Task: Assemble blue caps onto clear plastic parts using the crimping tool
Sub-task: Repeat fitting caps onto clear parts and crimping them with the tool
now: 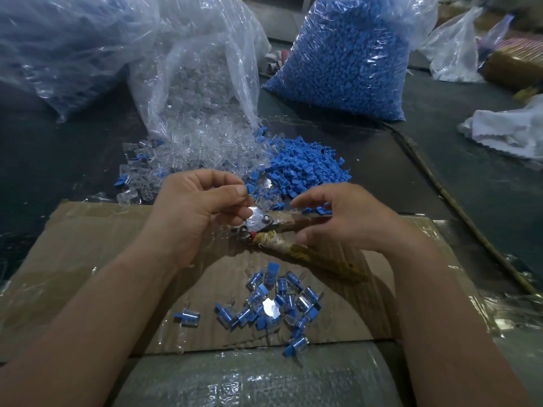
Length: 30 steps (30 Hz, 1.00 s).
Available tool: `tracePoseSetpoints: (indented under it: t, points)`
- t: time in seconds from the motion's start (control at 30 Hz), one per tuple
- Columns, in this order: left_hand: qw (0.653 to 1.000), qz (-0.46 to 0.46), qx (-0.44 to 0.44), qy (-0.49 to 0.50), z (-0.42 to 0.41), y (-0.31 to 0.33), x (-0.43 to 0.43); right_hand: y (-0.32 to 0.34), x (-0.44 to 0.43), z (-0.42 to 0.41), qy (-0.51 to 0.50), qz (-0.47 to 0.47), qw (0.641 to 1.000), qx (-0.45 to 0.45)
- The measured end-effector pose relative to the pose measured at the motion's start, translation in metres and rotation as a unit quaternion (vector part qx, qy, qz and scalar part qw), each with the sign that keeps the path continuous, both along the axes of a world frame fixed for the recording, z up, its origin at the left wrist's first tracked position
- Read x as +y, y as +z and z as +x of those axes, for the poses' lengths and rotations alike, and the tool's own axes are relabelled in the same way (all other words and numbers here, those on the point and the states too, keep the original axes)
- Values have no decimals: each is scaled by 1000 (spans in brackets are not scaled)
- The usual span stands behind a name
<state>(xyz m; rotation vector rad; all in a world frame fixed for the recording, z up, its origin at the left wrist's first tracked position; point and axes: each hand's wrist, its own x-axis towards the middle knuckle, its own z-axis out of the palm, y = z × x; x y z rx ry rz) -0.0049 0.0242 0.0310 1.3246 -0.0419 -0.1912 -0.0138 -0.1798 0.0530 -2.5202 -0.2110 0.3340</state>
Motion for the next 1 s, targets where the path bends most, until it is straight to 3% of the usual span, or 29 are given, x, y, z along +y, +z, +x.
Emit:
tracePoseSetpoints:
  t: [0.17,0.6,0.83,1.0]
  points:
    - [1000,1,-4,-1,1,-1,1,-2,7,-3,60,-84,993,62]
    - [1000,-19,2,6,4,-4,4,-5,24,-1,69,-207,972,-91]
    - [999,-25,-39,28,3,0,6,-13,23,0,43,-209,970,-116]
    - [996,-37,-51,58,5,-1,7,-9,11,1,-11,-153,975,-161]
